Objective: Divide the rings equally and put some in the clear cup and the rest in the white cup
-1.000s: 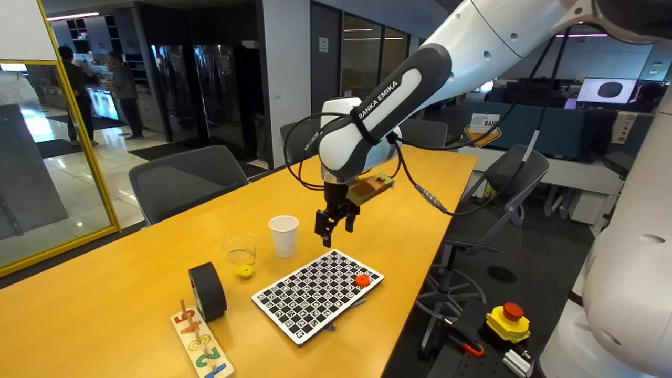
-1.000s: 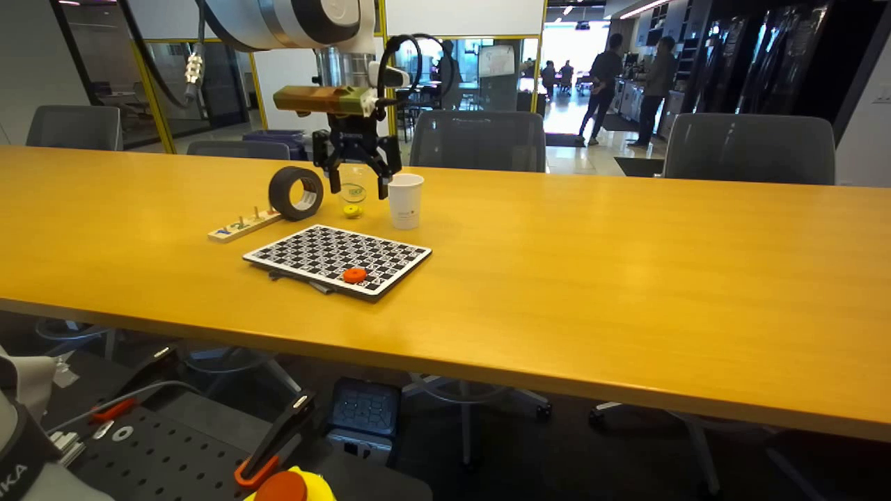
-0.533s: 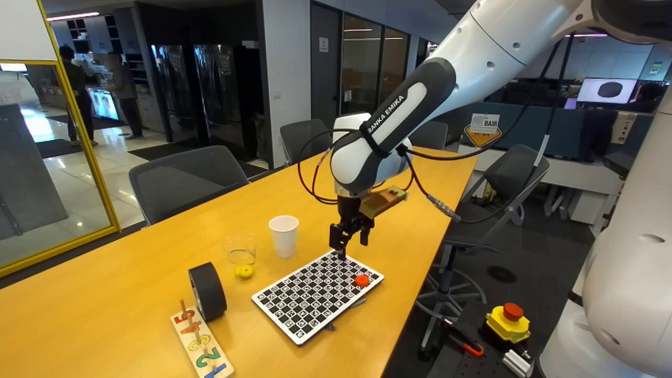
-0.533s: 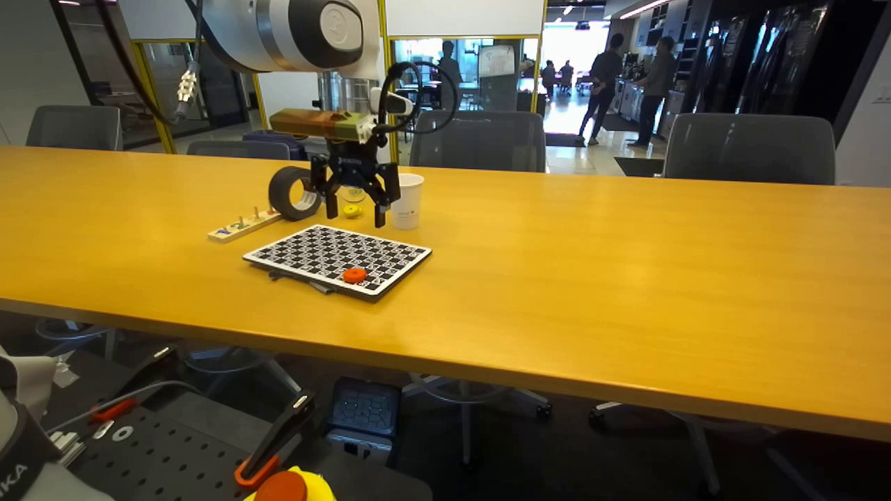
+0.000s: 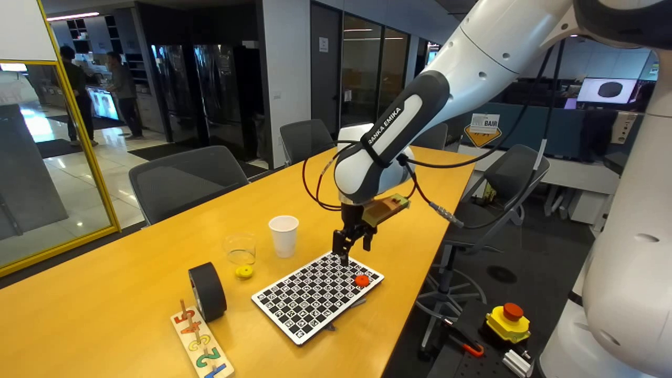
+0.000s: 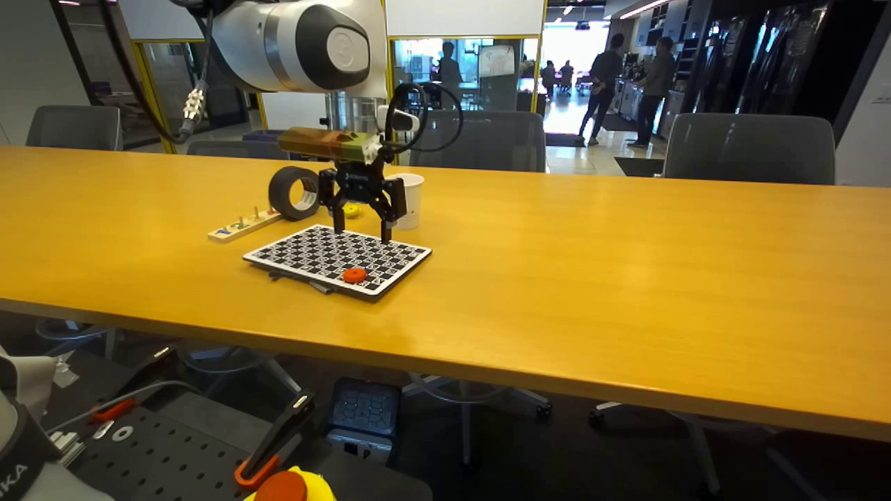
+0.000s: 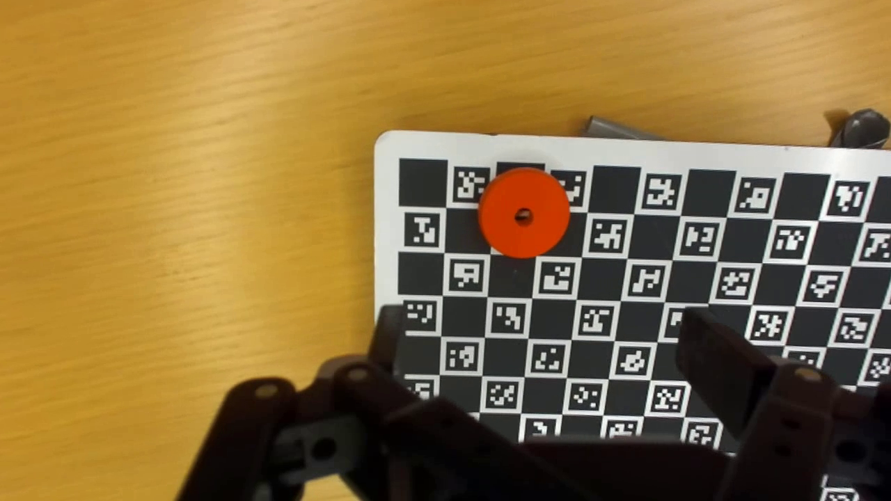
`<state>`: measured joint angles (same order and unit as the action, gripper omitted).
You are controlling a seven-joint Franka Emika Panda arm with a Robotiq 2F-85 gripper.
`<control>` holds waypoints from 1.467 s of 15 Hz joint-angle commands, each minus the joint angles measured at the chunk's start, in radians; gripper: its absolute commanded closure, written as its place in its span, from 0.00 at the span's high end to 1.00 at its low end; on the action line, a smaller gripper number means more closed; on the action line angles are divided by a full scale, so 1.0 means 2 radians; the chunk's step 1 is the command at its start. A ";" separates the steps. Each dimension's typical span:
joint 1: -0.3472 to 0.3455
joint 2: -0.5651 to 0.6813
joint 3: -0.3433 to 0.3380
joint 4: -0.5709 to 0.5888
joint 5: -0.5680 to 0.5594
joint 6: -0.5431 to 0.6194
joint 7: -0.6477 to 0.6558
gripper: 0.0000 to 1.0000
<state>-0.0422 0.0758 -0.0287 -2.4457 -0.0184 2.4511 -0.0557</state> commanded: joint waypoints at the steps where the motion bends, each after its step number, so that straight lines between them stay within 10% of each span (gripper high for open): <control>1: -0.002 0.015 -0.003 -0.005 0.006 0.026 0.002 1.00; 22: -0.006 0.032 0.001 -0.048 0.036 0.078 -0.011 1.00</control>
<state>-0.0495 0.1514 -0.0327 -2.5229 0.0249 2.5711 -0.0586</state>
